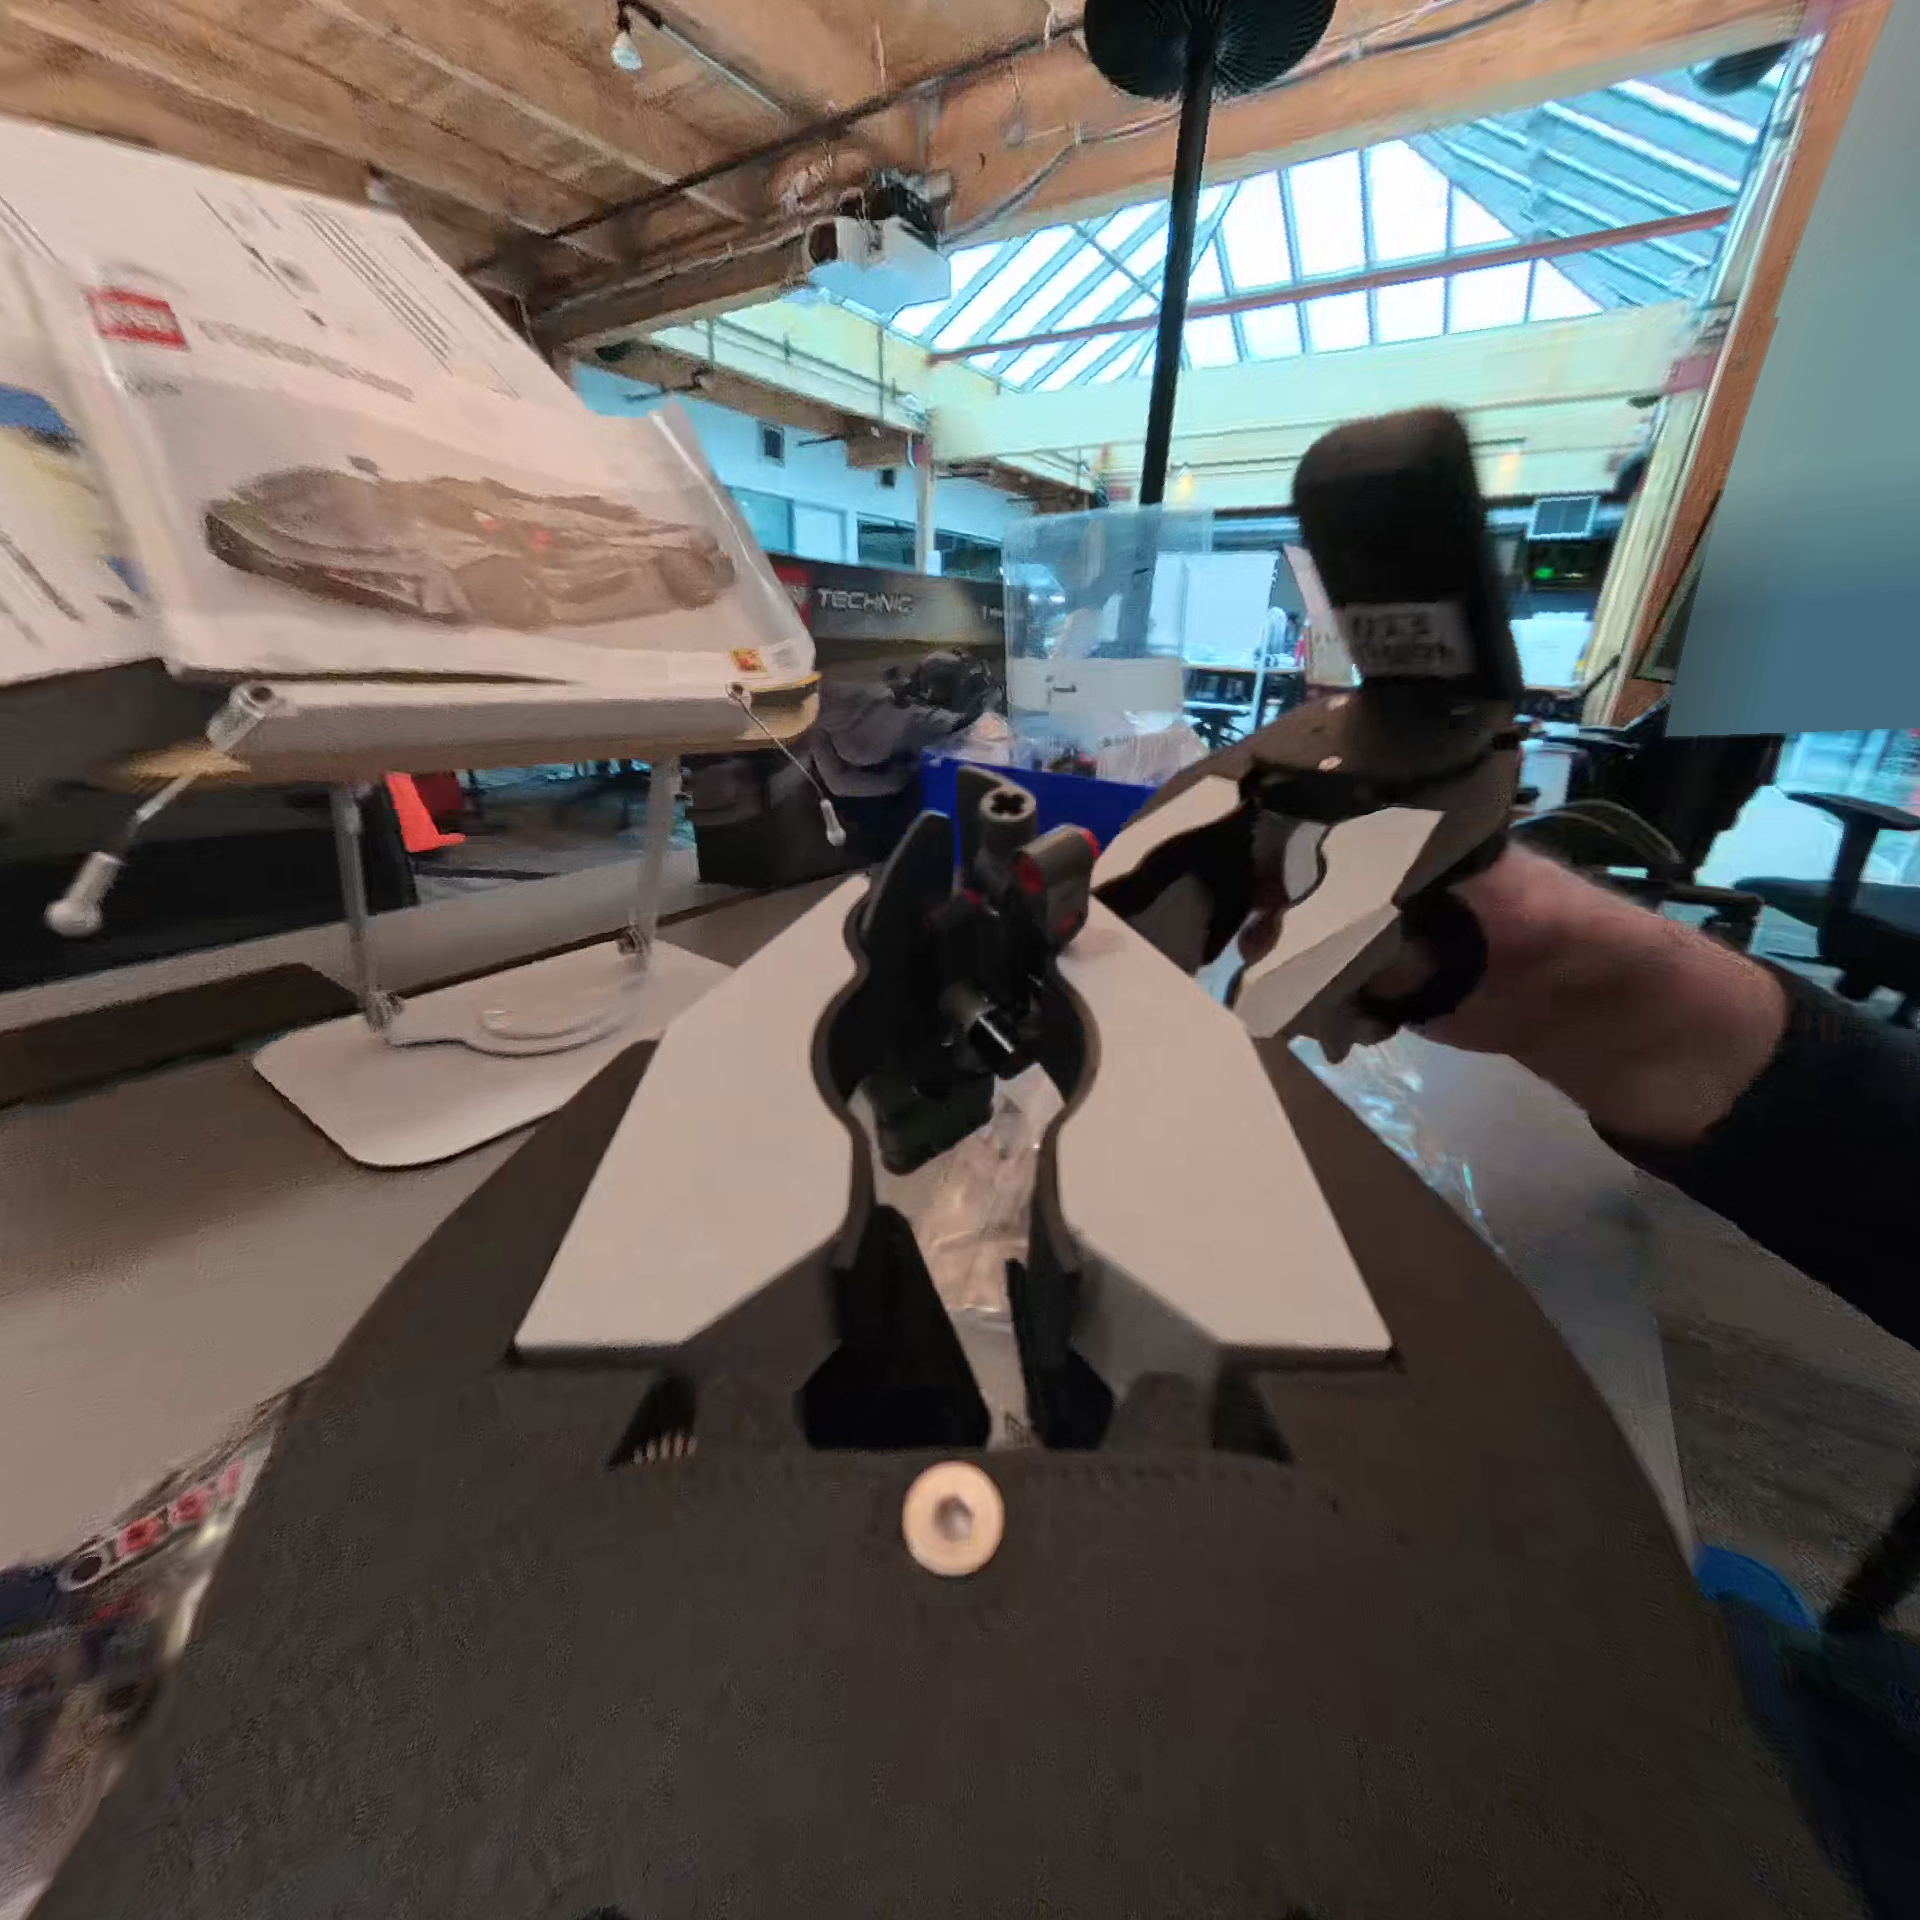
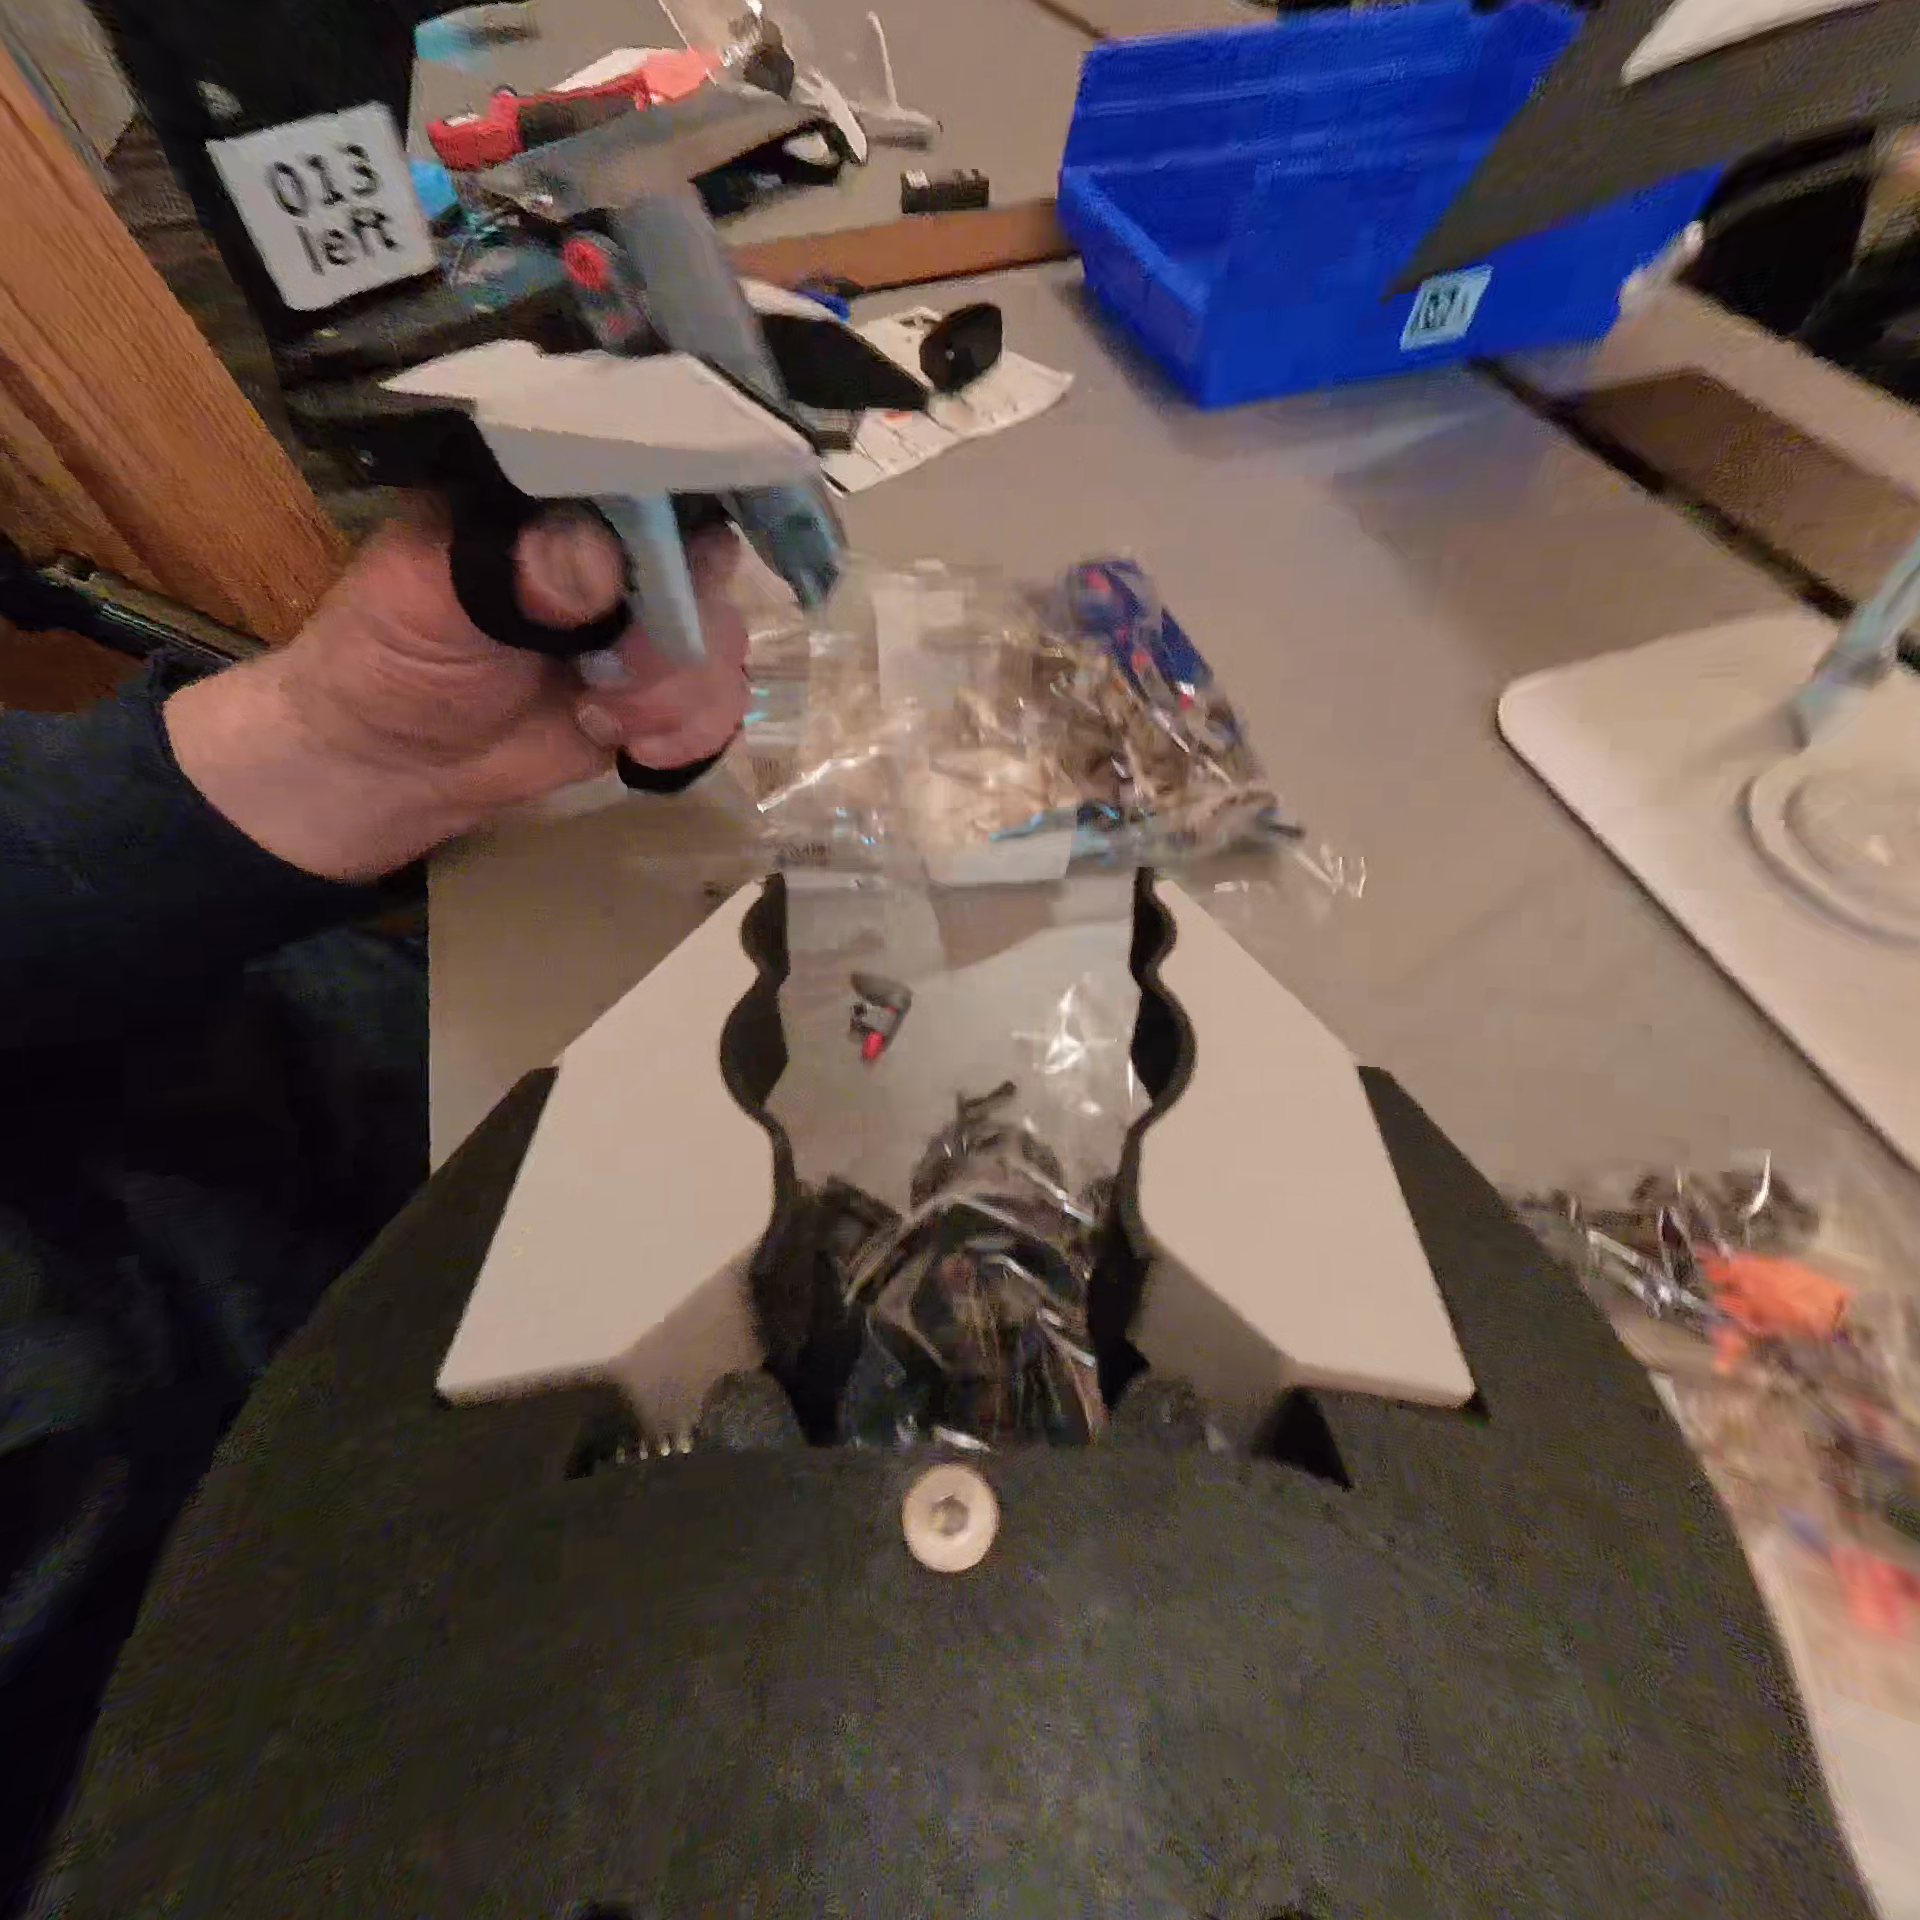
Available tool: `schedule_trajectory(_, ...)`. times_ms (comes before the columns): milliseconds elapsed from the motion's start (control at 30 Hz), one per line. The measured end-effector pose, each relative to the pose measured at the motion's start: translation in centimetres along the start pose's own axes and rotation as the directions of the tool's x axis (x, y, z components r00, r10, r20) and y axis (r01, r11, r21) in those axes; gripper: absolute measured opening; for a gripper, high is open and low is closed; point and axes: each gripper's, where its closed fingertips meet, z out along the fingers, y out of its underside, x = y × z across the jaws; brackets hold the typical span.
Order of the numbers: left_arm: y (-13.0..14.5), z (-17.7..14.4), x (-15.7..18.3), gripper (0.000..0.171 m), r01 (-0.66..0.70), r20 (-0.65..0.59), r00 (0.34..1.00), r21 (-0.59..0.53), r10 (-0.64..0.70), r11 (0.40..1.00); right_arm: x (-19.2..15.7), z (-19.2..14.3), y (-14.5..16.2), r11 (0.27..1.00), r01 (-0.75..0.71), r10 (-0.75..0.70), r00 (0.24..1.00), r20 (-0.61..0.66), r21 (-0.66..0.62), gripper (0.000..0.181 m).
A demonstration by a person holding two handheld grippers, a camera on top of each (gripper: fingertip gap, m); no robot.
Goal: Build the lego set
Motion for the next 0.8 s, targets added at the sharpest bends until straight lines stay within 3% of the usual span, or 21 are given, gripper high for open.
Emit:
schedule_trajectory(67, -0.9, -0.4, 0.1, 0.024, 0.037, -0.009, 0.999, 0.045, -0.037, 0.998, 1.4, -1.7, 1.3, 0.998, -0.065, 0.065, 0.998, 0.004, -0.010, 0.075)
schedule_trajectory(167, 0.0, -0.1, 0.0, 0.027, -0.016, 0.019, 1.000, -0.012, 0.016, 1.000, 4.1, -4.7, 3.3, 0.997, -0.028, 0.019, 0.991, -0.134, -0.067, 0.082)
schedule_trajectory(233, 0.1, 0.4, 0.5, 0.027, -0.013, 0.013, 1.000, -0.014, 0.013, 1.000, 6.5, -6.6, 5.2, 0.989, 0.004, -0.041, 0.968, -0.247, -0.146, 0.057)
schedule_trajectory(333, 1.4, 2.0, 1.2, 0.028, 0.002, 0.000, 1.000, -0.084, -0.002, 0.996, 7.5, -6.8, 8.1, 0.961, -0.007, -0.057, 0.974, -0.220, -0.277, 0.031)
schedule_trajectory(467, 2.8, 4.1, 2.4, 0.030, -0.079, -0.016, 0.997, -0.129, 0.077, 0.988, 10.9, -9.2, 9.9, 0.938, -0.041, -0.105, 0.912, -0.396, -0.343, 0.011)
schedule_trajectory(500, 3.0, 4.5, 2.7, 0.030, -0.106, -0.019, 0.994, -0.133, 0.105, 0.985, 11.8, -10.4, 10.7, 0.937, -0.081, -0.081, 0.895, -0.439, -0.339, 0.013)
schedule_trajectory(633, 2.5, 5.6, 3.7, 0.038, -0.174, -0.012, 0.985, -0.105, 0.174, 0.979, 13.4, -14.7, 15.8, 0.895, -0.339, 0.174, 0.865, -0.471, -0.291, 0.072)
schedule_trajectory(767, 2.2, 6.6, 4.4, 0.048, -0.184, 0.000, 0.983, -0.091, 0.184, 0.979, 14.2, -17.6, 18.2, 0.892, -0.427, 0.315, 0.824, -0.471, -0.150, 0.093)
schedule_trajectory(800, 2.2, 6.9, 4.5, 0.050, -0.182, 0.006, 0.983, -0.092, 0.184, 0.979, 14.1, -18.0, 19.1, 0.880, -0.448, 0.332, 0.818, -0.470, -0.159, 0.114)
